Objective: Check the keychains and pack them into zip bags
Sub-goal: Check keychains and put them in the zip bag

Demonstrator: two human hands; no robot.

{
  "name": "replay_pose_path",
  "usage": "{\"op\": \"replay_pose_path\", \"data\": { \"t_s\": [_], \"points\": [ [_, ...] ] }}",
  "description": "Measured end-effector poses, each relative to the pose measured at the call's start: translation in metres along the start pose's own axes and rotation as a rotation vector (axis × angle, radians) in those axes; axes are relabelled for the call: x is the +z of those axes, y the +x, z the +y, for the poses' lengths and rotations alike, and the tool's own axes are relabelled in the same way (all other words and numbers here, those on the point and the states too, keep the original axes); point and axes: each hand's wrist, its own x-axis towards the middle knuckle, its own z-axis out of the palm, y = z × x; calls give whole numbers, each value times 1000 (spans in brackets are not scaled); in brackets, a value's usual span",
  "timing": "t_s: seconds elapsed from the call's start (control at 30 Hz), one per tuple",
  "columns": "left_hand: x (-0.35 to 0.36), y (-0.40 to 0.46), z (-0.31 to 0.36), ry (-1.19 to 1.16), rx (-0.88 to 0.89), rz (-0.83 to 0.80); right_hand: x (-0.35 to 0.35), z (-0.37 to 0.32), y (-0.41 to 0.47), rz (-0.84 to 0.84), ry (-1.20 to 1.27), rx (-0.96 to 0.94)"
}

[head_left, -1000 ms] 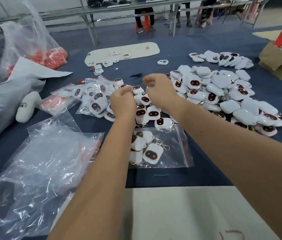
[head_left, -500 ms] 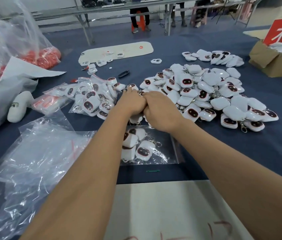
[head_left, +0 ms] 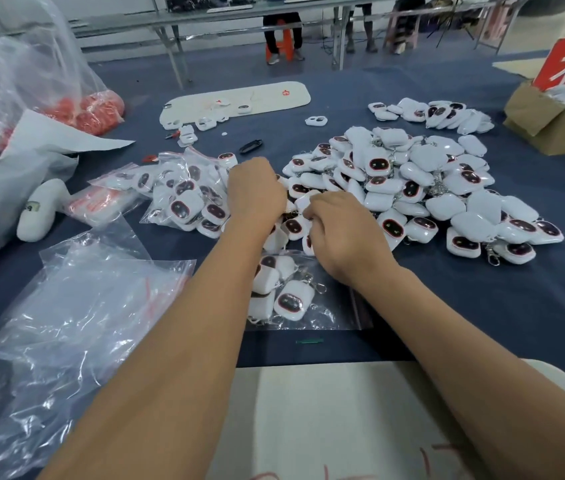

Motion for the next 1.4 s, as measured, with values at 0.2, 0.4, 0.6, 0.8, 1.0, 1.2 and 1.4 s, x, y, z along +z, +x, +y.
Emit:
{"op": "replay_pose_path", "data": {
  "t_s": [0.2, 0.4, 0.6, 0.8, 1.0, 1.2, 1.4],
  "points": [
    [12, 14, 1, 161, 99, -163, 1, 4, -13, 81, 1, -18],
    [11, -5, -3, -93, -76, 83, 1, 4, -12, 76, -12, 0],
    [-17, -75, 23, -648, -75, 127, -26, -8, -43, 389, 225, 79],
    [0, -144, 31, -892, -54, -199, -50, -5, -89, 200, 660, 382],
    [1, -151, 30, -900, -29, -232, -56, 4, -107, 71, 1020, 452],
    [6, -148, 29, -931, -10, -192, -50, 4, -105, 161, 976, 434],
    [11, -149, 29, -909, 31, -221, -46, 7, -103, 262, 939, 436]
  ]
}}
